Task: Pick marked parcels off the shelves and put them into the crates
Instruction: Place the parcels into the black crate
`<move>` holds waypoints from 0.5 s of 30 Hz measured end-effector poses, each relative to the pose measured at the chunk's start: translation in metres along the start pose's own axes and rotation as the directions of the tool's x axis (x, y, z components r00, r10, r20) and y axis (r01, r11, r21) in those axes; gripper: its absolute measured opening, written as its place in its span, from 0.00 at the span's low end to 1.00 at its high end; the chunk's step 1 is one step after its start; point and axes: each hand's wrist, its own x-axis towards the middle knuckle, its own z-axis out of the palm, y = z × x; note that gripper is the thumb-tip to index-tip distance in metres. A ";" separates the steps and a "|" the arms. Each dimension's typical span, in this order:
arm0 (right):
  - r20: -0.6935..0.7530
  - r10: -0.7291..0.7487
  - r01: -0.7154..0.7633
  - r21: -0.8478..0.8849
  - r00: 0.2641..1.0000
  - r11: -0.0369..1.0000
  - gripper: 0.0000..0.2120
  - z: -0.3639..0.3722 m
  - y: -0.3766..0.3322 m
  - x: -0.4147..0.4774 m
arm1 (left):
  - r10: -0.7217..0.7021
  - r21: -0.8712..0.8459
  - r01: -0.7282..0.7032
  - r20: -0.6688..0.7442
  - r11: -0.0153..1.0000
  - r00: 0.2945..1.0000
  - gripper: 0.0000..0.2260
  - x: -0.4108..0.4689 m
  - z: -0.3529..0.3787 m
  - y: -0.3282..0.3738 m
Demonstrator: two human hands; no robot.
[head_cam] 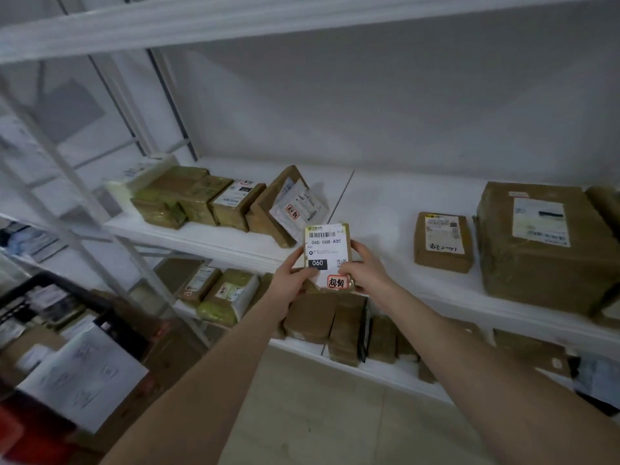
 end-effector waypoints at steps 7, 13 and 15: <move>0.129 0.040 -0.030 -0.079 0.991 0.996 0.33 0.083 0.027 -0.004 | -0.074 0.004 0.074 -0.066 0.997 0.995 0.34 -0.037 -0.077 -0.033; 0.177 0.084 -0.053 -0.173 0.981 0.983 0.33 0.168 0.056 0.000 | -0.212 -0.030 0.210 -0.101 0.977 0.972 0.35 -0.052 -0.152 -0.074; 0.204 0.098 -0.054 -0.210 0.974 0.976 0.32 0.205 0.064 0.001 | -0.251 -0.057 0.245 -0.146 0.968 0.957 0.34 -0.055 -0.184 -0.088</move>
